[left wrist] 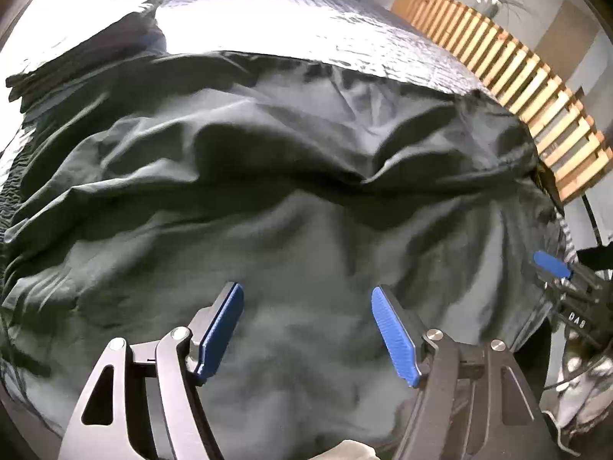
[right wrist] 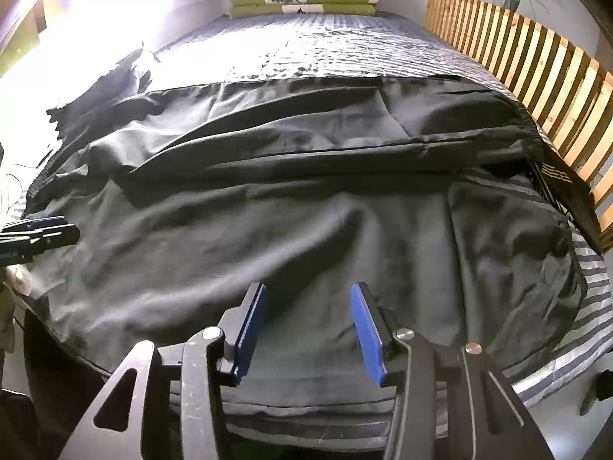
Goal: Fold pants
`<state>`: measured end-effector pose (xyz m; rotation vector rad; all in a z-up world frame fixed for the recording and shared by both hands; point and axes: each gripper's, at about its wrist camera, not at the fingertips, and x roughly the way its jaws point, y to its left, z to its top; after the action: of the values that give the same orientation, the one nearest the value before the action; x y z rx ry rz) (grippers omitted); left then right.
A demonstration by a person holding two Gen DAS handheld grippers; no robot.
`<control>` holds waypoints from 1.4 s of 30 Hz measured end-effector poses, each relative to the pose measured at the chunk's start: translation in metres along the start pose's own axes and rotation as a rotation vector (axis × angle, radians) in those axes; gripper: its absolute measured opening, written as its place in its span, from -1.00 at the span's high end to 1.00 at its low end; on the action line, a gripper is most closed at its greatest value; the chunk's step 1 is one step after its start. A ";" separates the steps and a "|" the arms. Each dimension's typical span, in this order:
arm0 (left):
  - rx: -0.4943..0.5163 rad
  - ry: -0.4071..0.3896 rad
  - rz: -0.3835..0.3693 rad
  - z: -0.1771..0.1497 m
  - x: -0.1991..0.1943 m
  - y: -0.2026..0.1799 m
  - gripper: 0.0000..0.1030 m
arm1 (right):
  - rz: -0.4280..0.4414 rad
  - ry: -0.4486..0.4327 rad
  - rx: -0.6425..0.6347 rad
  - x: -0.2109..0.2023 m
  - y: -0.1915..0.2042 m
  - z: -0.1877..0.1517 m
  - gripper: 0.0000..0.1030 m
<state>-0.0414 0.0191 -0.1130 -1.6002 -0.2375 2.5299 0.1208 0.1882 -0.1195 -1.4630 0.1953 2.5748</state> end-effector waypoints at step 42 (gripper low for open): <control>0.042 0.055 0.022 0.041 0.032 -0.069 -0.43 | 0.111 -0.060 0.139 -0.011 -0.067 -0.008 0.15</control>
<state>-0.0904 0.0907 -0.1099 -1.6621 -0.1604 2.4854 0.1475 0.2510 -0.1156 -1.3602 0.4495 2.6278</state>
